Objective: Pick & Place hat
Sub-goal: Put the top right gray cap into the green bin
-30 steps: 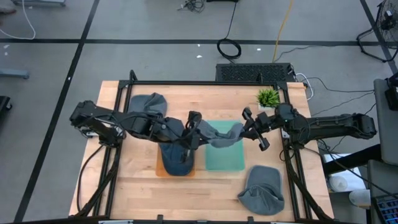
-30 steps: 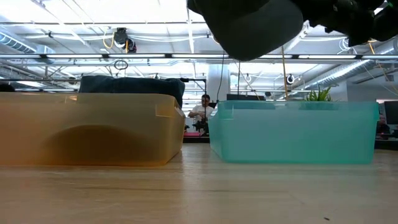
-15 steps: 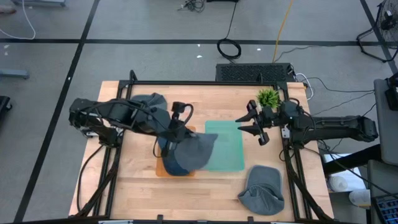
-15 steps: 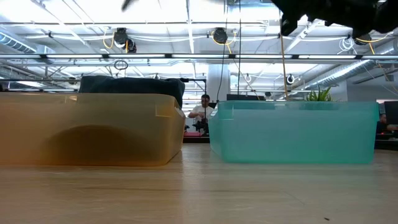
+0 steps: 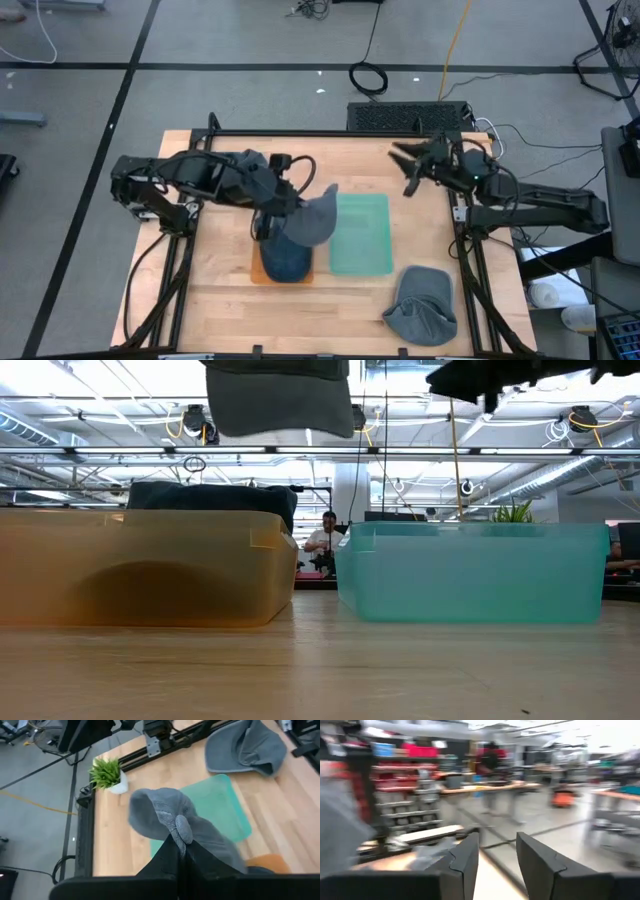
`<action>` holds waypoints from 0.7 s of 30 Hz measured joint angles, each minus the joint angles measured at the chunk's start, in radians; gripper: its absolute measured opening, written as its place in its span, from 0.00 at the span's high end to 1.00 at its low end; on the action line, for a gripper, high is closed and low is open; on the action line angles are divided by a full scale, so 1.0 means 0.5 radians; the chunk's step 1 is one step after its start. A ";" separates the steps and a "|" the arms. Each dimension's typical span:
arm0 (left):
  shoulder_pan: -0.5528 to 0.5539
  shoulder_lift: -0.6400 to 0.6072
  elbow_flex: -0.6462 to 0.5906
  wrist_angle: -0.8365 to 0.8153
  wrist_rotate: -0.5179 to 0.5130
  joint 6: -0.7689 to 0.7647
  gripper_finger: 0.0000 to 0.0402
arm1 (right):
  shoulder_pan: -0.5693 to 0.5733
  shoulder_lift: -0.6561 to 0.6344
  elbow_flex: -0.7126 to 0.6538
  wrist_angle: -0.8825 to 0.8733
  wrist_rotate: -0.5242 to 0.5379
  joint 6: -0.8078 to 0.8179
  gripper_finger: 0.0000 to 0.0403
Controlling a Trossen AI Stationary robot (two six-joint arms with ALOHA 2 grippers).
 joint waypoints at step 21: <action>0.356 0.181 -0.001 0.308 0.521 0.379 0.99 | 0.006 -0.371 -0.001 -0.449 0.488 -0.066 0.64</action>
